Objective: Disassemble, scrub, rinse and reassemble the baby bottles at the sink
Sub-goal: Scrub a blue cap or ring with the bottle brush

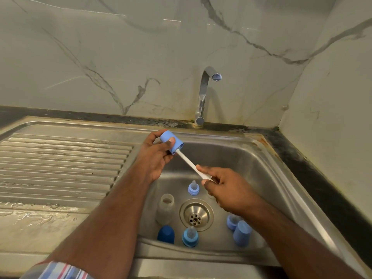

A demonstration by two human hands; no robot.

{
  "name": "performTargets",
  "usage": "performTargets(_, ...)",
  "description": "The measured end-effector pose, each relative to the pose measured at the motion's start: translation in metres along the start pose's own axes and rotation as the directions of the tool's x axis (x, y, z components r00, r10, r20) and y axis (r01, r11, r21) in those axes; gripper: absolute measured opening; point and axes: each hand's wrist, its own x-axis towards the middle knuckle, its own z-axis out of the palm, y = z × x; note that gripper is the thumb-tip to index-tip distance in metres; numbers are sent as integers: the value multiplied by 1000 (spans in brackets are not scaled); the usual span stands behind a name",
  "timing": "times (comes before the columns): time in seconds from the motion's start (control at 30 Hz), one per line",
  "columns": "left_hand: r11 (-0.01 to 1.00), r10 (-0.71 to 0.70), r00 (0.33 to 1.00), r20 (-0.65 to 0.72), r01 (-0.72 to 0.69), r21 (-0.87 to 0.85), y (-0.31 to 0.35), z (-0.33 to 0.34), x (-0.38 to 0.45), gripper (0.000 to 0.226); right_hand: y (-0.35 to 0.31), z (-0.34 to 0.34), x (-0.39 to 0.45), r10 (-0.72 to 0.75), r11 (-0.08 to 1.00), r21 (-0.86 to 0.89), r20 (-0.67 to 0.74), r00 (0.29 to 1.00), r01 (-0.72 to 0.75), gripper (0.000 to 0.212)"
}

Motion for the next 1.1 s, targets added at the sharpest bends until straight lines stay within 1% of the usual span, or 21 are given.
performTargets(0.07, 1000, 17, 1000, 2, -16, -16, 0, 0, 0, 26, 2, -3, 0, -2, 1000, 2, -32, 999, 2, 41)
performTargets(0.1, 1000, 23, 1000, 9, -23, -17, 1, 0, -1, 27, 0, -3, -1, -25, 998, -52, -62, 998, 22, 42)
performTargets(0.17, 999, 31, 999, 21, -30, -23, 1, 0, -1, 30, -2, -1, -3, -88, 975, -213, -109, 990, 63, 44)
performTargets(0.23, 999, 34, 999, 28, -33, -37, 2, 1, -2, 32, -4, 3, -2, -123, 942, -322, -87, 989, 89, 48)
performTargets(0.27, 999, 33, 999, 28, -32, -43, 2, 1, -3, 32, -5, 5, -2, -127, 936, -339, -70, 989, 96, 48)
performTargets(0.3, 998, 31, 999, 22, -30, -48, 2, 1, -3, 33, -6, 5, -2, -118, 943, -320, -63, 991, 92, 48)
performTargets(0.4, 996, 32, 999, 7, -32, -81, 3, 0, -3, 31, -4, -2, -4, -52, 989, -139, -25, 998, 48, 45)
performTargets(0.47, 994, 31, 999, 11, -29, -105, 4, 0, -3, 28, -3, -7, -5, -48, 993, -111, -55, 997, 41, 42)
performTargets(0.5, 993, 30, 999, 14, -28, -111, 5, 0, -3, 27, -1, -8, -4, -65, 986, -159, -90, 994, 51, 42)
performTargets(0.57, 994, 28, 1000, 14, -26, -109, 5, -1, -3, 29, -1, -7, -2, -126, 938, -339, -139, 982, 72, 45)
performTargets(0.63, 995, 21, 1000, 19, -19, -95, 5, 0, -3, 30, -2, 0, -1, -159, 895, -438, -138, 978, 84, 49)
performTargets(0.7, 996, 13, 1000, 19, -11, -89, 5, 0, -2, 27, -2, 3, 0, -161, 888, -448, -99, 982, 100, 50)
performTargets(0.77, 993, 12, 1000, 8, -11, -118, 6, -1, -1, 24, -3, -1, -2, -142, 922, -371, -63, 988, 109, 48)
performTargets(0.83, 989, 11, 1000, 5, -10, -146, 6, -3, 0, 27, -1, -6, -5, -124, 946, -309, -63, 990, 99, 46)
performTargets(1.0, 994, -1, 1000, 24, 4, -110, 5, -1, -2, 37, 3, 1, 0, -137, 889, -453, -120, 983, 68, 51)
performTargets(1.1, 994, 6, 999, 40, -2, -109, 6, -2, -2, 33, 5, 8, 3, -143, 878, -471, -95, 985, 82, 54)
